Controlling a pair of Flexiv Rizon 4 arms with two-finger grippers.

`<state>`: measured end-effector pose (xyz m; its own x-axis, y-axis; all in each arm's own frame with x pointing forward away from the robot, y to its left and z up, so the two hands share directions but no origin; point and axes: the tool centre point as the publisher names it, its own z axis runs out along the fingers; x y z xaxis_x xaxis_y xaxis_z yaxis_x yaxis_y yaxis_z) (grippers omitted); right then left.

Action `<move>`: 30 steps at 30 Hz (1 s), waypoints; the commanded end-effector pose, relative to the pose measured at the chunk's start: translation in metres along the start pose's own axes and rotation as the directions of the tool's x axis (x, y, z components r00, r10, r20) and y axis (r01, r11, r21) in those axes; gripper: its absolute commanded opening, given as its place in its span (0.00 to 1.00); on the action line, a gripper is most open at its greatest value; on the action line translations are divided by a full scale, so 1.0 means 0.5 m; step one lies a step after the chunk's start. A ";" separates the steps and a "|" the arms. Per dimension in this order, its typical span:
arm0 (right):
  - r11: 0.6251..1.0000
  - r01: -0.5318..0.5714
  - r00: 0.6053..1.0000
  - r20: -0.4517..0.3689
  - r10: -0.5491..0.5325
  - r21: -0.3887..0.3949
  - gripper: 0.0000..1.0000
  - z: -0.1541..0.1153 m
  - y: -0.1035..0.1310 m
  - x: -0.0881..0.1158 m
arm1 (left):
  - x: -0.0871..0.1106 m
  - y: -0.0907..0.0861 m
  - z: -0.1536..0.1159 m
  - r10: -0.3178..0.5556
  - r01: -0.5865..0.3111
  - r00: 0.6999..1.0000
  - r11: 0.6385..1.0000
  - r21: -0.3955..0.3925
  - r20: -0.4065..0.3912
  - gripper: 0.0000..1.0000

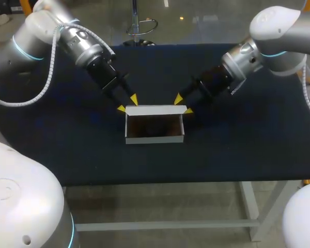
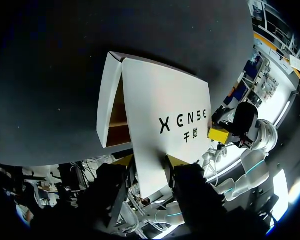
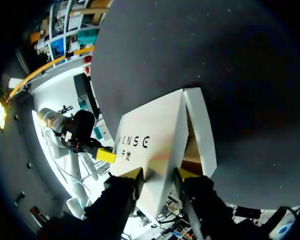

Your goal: Assemble the packaging by folding the flat box into shape, placing the metal phone stand inside, and closing the box properly

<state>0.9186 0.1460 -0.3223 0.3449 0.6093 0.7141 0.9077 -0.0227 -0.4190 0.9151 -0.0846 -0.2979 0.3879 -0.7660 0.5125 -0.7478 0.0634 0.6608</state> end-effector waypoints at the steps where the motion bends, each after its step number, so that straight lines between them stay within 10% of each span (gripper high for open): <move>1: 1.000 0.001 1.000 0.004 -0.001 0.007 0.44 0.008 0.005 0.007 | 0.010 -0.006 0.002 -0.003 0.003 1.000 1.000 -0.007 0.007 0.41; 30: 1.000 -0.002 1.000 0.012 0.002 0.018 0.44 0.016 0.014 0.006 | 0.006 -0.013 0.010 -0.020 0.021 0.999 1.000 0.010 -0.047 0.36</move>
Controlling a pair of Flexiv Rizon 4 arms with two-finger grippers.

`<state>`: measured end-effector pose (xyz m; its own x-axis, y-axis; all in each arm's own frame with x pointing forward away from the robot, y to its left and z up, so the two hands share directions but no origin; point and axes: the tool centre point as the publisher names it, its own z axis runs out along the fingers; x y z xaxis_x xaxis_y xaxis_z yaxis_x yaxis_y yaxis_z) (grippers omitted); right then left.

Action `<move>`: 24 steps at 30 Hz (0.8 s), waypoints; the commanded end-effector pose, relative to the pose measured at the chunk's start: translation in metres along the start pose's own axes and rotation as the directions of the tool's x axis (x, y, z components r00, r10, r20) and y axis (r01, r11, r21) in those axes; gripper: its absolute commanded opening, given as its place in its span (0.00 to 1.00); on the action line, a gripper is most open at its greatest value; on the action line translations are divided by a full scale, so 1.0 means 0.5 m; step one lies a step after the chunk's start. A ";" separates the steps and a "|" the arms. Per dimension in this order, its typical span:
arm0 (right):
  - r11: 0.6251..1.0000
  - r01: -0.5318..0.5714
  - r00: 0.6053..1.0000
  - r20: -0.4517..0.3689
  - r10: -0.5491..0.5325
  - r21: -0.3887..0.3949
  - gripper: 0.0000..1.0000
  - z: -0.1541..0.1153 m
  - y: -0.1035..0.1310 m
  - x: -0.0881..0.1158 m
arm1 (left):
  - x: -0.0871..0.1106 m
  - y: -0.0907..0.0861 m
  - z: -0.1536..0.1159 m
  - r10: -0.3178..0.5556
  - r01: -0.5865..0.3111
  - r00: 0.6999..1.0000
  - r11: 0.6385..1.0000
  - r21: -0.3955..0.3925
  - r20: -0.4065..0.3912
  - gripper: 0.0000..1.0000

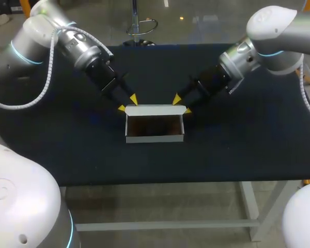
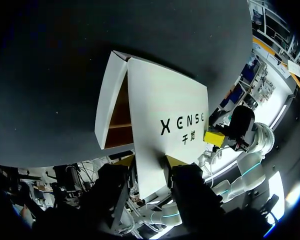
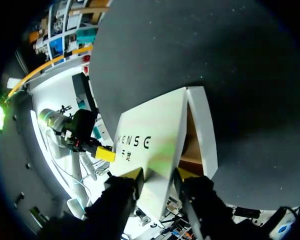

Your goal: Assemble the packaging by folding the flat box into shape, placing the metal phone stand inside, and closing the box properly

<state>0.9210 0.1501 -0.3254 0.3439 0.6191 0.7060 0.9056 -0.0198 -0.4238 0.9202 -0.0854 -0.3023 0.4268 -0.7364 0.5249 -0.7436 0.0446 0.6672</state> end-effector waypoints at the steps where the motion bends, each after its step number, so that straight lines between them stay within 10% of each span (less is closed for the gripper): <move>1: 1.000 0.001 1.000 0.000 -0.001 0.013 0.44 0.008 0.008 0.003 | 0.004 0.000 0.011 -0.001 0.001 1.000 1.000 0.004 0.000 0.36; 24: 1.000 0.012 1.000 0.024 -0.013 0.017 0.43 0.037 0.003 -0.026 | -0.029 -0.002 0.038 0.026 -0.026 0.999 1.000 0.012 0.042 0.38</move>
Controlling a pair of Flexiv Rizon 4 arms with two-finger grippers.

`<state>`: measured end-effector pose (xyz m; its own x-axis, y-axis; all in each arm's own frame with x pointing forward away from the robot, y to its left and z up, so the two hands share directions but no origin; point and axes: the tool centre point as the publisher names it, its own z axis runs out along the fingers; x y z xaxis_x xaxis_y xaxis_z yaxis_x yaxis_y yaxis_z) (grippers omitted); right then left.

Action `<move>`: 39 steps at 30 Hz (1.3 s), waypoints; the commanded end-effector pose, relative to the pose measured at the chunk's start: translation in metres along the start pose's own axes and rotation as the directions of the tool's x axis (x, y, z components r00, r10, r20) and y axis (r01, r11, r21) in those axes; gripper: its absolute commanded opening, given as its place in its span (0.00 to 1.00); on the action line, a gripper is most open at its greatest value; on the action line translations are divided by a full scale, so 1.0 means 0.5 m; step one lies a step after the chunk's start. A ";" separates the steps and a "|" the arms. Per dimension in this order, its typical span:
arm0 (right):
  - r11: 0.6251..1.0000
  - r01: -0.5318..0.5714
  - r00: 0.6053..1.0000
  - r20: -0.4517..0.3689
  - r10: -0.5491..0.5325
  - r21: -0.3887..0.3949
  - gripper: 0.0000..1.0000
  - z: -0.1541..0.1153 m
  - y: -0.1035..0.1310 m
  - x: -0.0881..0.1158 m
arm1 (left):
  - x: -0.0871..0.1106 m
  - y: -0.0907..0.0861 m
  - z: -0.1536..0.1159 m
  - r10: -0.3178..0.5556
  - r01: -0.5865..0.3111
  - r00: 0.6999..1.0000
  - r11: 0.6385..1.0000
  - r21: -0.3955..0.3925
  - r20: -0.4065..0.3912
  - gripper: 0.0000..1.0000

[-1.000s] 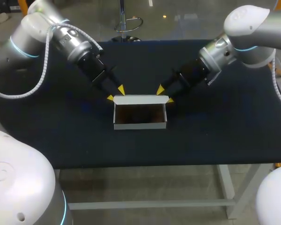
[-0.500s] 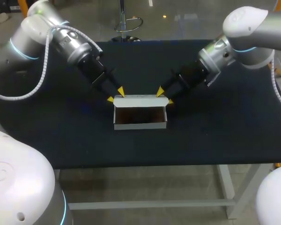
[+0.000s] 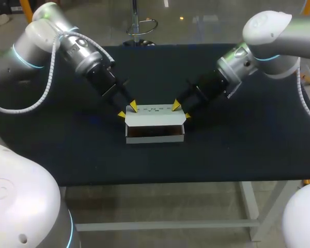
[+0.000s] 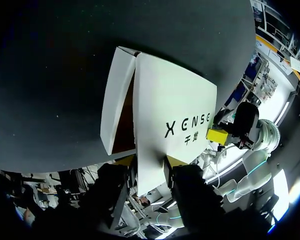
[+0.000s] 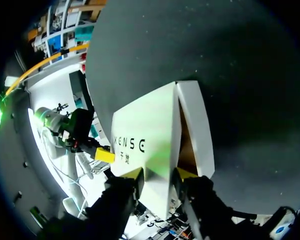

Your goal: Assemble the packaging by folding the flat box into shape, placing the metal phone stand inside, and closing the box properly

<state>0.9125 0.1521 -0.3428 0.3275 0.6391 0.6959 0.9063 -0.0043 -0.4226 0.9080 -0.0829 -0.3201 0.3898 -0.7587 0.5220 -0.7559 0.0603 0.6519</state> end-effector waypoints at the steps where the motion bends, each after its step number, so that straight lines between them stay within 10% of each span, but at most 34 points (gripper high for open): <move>1: 1.000 0.002 1.000 -0.001 -0.002 0.007 0.44 0.010 0.004 0.001 | 0.004 0.003 0.011 0.002 -0.002 1.000 1.000 0.010 0.009 0.38; 39: 0.999 0.031 0.999 0.009 -0.031 0.007 0.46 0.010 0.005 -0.016 | -0.022 0.026 -0.004 -0.011 0.008 1.000 0.975 0.223 0.015 0.45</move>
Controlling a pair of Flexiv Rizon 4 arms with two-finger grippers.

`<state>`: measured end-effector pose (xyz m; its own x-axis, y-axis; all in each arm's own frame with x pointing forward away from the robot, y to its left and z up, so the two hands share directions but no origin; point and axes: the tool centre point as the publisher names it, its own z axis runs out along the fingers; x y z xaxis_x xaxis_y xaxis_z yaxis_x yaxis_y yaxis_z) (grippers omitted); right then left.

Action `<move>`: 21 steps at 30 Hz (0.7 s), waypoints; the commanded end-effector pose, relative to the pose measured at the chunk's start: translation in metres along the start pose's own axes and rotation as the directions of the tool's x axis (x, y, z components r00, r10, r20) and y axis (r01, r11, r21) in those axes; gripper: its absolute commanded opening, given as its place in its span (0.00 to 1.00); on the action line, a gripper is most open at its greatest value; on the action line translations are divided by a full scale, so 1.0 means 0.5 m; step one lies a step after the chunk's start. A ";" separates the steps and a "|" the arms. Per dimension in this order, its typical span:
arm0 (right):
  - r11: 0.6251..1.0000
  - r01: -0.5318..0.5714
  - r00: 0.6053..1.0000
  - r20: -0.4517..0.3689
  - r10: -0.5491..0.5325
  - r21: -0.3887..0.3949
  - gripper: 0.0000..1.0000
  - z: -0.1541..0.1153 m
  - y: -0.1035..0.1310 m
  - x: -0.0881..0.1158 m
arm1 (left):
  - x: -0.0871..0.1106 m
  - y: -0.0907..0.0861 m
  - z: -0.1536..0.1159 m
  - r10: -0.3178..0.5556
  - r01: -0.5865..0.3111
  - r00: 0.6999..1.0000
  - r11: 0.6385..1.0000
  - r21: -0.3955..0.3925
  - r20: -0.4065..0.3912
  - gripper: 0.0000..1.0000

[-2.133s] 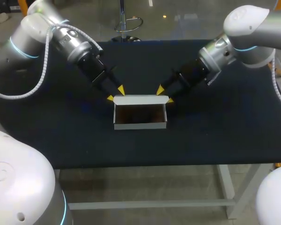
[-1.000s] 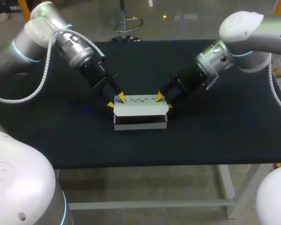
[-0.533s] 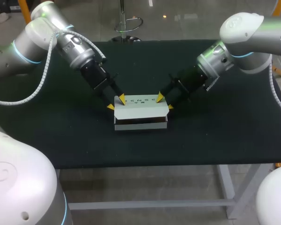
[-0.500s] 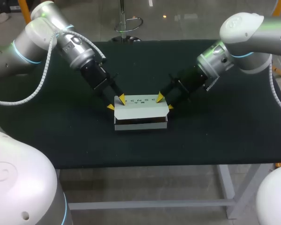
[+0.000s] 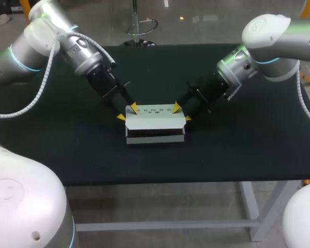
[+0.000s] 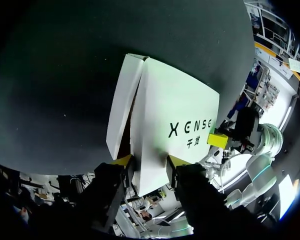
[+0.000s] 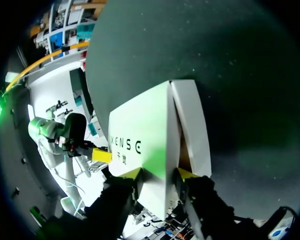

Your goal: Assemble the packaging by folding the flat box into shape, placing the metal phone stand inside, and closing the box properly

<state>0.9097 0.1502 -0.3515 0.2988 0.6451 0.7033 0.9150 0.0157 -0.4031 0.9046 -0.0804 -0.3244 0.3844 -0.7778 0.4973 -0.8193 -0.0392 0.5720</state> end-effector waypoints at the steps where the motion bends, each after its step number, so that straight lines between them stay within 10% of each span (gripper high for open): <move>1: 1.000 0.003 1.000 0.001 -0.003 0.005 0.46 0.001 0.003 0.000 | -0.013 0.028 -0.017 0.002 -0.001 1.000 0.996 0.093 -0.015 0.46; 8: 1.000 0.009 1.000 0.003 -0.009 0.009 0.46 0.002 0.008 -0.001 | -0.016 0.048 -0.044 0.031 -0.030 1.000 0.986 0.166 -0.003 0.51; 17: 1.000 0.008 1.000 0.004 -0.008 0.006 0.47 0.001 0.011 -0.001 | -0.005 0.074 -0.069 0.242 -0.261 0.965 0.927 0.269 0.103 1.00; 21: 1.000 0.008 1.000 0.004 -0.008 0.006 0.47 0.000 0.011 -0.001 | 0.013 0.084 -0.077 0.335 -0.381 0.922 0.876 0.295 0.195 1.00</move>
<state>0.9123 0.1498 -0.3530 0.2907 0.6479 0.7041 0.9177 0.0196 -0.3969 0.8942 -0.0582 -0.2850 0.0567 -0.8205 0.5688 -0.9580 0.1157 0.2624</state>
